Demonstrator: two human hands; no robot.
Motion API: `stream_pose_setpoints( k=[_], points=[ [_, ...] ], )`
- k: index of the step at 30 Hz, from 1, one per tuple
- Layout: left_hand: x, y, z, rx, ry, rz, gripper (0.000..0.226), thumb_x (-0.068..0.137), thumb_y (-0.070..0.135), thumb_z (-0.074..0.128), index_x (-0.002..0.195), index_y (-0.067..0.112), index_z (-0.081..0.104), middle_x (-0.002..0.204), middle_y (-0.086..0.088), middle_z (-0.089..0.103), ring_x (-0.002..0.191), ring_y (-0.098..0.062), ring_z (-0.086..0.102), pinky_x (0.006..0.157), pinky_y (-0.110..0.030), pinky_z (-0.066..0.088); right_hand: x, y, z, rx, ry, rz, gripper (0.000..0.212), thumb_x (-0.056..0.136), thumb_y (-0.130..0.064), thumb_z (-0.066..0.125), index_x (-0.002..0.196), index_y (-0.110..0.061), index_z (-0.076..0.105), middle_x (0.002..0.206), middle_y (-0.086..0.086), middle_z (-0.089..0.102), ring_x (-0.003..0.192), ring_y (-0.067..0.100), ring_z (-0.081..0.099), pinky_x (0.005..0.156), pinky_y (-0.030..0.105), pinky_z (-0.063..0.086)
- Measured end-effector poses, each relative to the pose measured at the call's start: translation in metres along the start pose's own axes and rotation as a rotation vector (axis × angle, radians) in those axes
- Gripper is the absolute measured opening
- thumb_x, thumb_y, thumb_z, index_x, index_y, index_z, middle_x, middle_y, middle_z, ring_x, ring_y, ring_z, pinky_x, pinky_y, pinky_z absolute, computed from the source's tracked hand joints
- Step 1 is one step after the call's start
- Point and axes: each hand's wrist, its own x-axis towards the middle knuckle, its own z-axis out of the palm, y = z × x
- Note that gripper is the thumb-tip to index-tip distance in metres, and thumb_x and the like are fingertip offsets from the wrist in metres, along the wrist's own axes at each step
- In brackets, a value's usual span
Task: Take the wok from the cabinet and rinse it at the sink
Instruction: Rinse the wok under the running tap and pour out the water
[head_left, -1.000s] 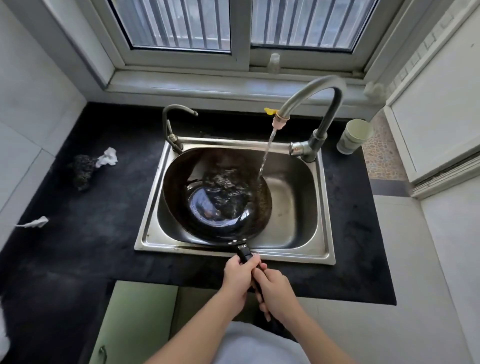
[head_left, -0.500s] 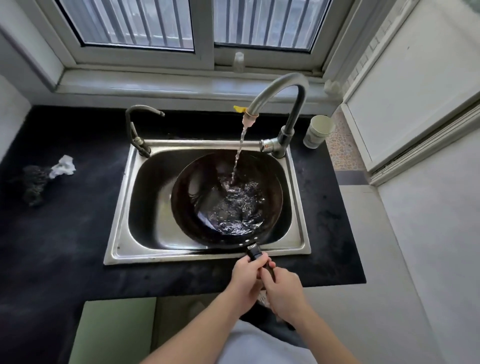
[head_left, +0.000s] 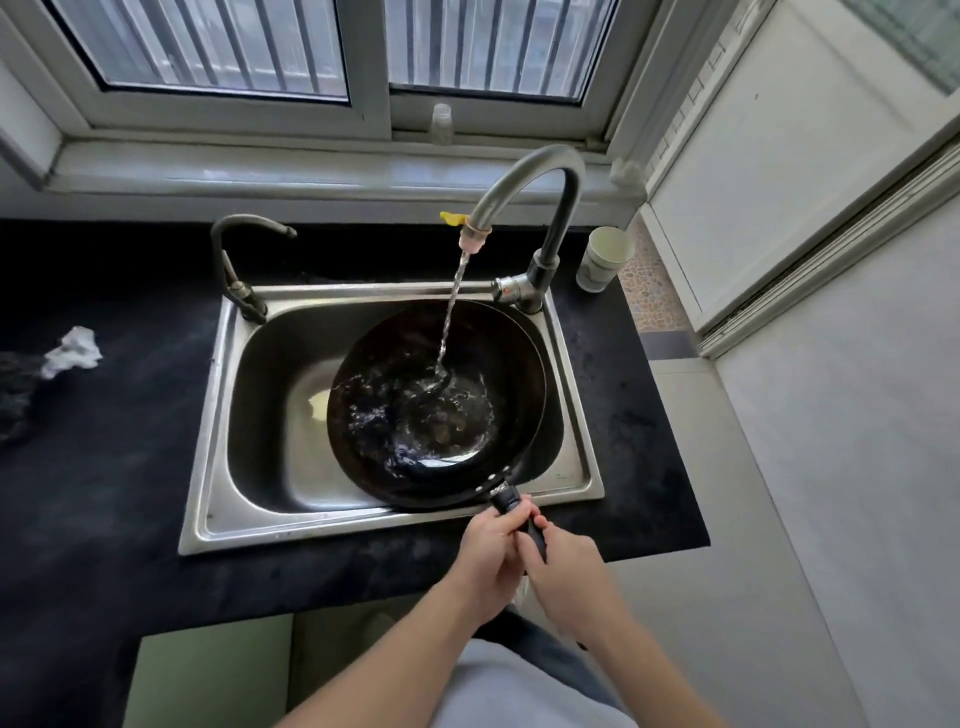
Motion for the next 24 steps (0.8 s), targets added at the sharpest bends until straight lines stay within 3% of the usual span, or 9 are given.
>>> stream_pose_setpoints(
  k=[3, 8, 12, 16, 19, 24],
  points=[
    [0.001, 0.002, -0.006, 0.029, -0.034, 0.008, 0.009, 0.093, 0.005, 0.057, 0.101, 0.005, 0.06, 0.08, -0.007, 0.06, 0.078, -0.02, 0.06, 0.088, -0.037, 0.045, -0.003, 0.0, 0.004, -0.007, 0.023, -0.017, 0.042, 0.1, -0.041, 0.046, 0.127, -0.013, 0.061, 0.098, 0.007, 0.073, 0.085, 0.021, 0.068, 0.074, 0.034, 0.054],
    [0.0, 0.009, -0.01, 0.056, -0.036, 0.041, 0.009, 0.094, 0.006, 0.056, 0.103, 0.007, 0.057, 0.083, -0.007, 0.057, 0.081, -0.02, 0.058, 0.077, -0.032, 0.049, 0.002, 0.0, 0.008, -0.016, 0.037, -0.075, 0.041, 0.097, -0.045, 0.047, 0.126, -0.02, 0.062, 0.094, 0.003, 0.075, 0.082, 0.018, 0.07, 0.071, 0.033, 0.055],
    [-0.004, 0.017, -0.015, 0.106, 0.019, 0.12, 0.007, 0.096, 0.002, 0.053, 0.102, 0.004, 0.056, 0.079, -0.006, 0.058, 0.076, -0.018, 0.058, 0.08, -0.034, 0.048, 0.007, -0.008, 0.012, 0.044, -0.036, -0.134, 0.035, 0.101, -0.035, 0.049, 0.125, -0.014, 0.063, 0.074, -0.014, 0.061, 0.062, 0.001, 0.061, 0.056, 0.012, 0.046],
    [-0.008, 0.028, -0.02, 0.18, 0.06, 0.19, 0.011, 0.096, 0.0, 0.053, 0.107, 0.002, 0.055, 0.079, -0.007, 0.063, 0.079, -0.02, 0.06, 0.082, -0.033, 0.05, 0.014, -0.011, 0.023, 0.152, -0.051, -0.162, 0.032, 0.101, -0.03, 0.052, 0.125, -0.013, 0.065, 0.074, -0.02, 0.061, 0.071, -0.012, 0.063, 0.059, 0.006, 0.044],
    [-0.01, 0.033, -0.02, 0.249, 0.063, 0.237, 0.011, 0.096, 0.0, 0.053, 0.107, 0.001, 0.055, 0.078, -0.006, 0.065, 0.078, -0.019, 0.063, 0.078, -0.031, 0.054, 0.018, -0.009, 0.03, 0.218, -0.03, -0.193, 0.032, 0.1, -0.028, 0.053, 0.122, -0.009, 0.066, 0.075, -0.015, 0.067, 0.071, -0.002, 0.066, 0.058, 0.01, 0.045],
    [-0.008, 0.036, -0.017, 0.352, 0.094, 0.273, 0.014, 0.094, 0.005, 0.059, 0.107, 0.003, 0.059, 0.084, -0.007, 0.068, 0.086, -0.021, 0.065, 0.083, -0.035, 0.054, 0.023, -0.009, 0.028, 0.341, -0.021, -0.166, 0.027, 0.101, -0.022, 0.053, 0.114, -0.002, 0.067, 0.054, -0.011, 0.064, 0.051, 0.005, 0.06, 0.049, 0.015, 0.041]
  ],
)
